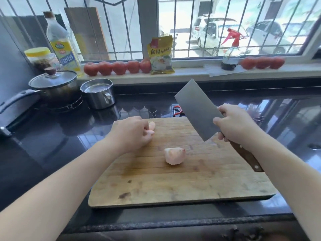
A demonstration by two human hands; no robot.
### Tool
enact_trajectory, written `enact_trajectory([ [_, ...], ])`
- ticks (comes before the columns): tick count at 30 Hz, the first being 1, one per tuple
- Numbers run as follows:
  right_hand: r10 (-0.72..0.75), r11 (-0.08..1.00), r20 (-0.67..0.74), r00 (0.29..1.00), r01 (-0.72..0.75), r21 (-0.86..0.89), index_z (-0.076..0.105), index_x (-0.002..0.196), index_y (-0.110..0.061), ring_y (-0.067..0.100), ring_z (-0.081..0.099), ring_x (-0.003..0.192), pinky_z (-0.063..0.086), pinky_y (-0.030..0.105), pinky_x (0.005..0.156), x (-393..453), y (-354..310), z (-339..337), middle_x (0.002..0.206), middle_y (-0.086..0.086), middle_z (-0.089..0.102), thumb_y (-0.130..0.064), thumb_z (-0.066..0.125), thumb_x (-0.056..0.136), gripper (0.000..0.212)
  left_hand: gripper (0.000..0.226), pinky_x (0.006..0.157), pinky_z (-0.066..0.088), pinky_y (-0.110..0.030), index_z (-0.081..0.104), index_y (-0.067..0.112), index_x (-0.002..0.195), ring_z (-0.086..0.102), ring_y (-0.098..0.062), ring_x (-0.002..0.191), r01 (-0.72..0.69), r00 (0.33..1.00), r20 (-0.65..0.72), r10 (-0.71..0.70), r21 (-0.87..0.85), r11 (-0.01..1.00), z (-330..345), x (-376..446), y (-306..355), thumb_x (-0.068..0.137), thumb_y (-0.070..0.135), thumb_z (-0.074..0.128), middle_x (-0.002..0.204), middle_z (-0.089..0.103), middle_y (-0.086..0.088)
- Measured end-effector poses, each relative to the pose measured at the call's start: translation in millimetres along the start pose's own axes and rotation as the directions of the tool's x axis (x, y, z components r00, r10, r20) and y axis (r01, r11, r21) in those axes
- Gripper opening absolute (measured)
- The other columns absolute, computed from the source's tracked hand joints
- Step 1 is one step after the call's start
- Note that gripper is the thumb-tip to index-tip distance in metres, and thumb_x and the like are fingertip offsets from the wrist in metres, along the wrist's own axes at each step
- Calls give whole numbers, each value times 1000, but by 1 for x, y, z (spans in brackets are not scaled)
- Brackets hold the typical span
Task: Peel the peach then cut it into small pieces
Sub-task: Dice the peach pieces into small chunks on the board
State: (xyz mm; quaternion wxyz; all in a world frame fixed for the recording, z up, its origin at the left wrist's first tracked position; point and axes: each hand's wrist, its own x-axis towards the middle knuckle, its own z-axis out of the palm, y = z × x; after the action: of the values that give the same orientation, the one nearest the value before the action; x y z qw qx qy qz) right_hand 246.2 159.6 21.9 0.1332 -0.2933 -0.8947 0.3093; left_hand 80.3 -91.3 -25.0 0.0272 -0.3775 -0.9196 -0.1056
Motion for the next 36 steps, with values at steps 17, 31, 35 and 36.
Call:
enact_trajectory([
  [17,26,1000,13,1000,-26,-14,60,104,-16,12,65,44,54,33,48,-17,11,-12,74,8,71,-11,49,97,14,24,81,41,-19,65,30,117,58,-10,104,19,998,59,2,-348,937,19,-44,64,96,42,65,108,64,12],
  [31,-79,996,-65,995,77,-34,53,108,-24,4,64,52,54,37,62,-44,5,-33,71,3,69,-20,43,101,13,26,60,33,-23,51,23,96,42,-5,78,-145,986,-136,94,-443,885,32,-39,110,88,4,67,82,54,18],
  [35,-97,994,-42,994,95,-56,51,107,-24,2,65,54,52,35,62,-50,8,-28,68,2,69,-19,43,102,11,32,63,29,-22,46,23,92,37,-6,82,-262,955,-211,207,-280,923,41,-48,98,86,5,72,93,52,10],
  [36,-96,994,-28,995,94,-58,51,107,-24,1,65,54,50,33,60,-51,8,-27,67,2,70,-19,43,101,12,32,62,31,-20,44,26,92,41,-8,82,-269,956,-190,222,-277,922,42,-52,93,88,12,73,94,49,13],
])
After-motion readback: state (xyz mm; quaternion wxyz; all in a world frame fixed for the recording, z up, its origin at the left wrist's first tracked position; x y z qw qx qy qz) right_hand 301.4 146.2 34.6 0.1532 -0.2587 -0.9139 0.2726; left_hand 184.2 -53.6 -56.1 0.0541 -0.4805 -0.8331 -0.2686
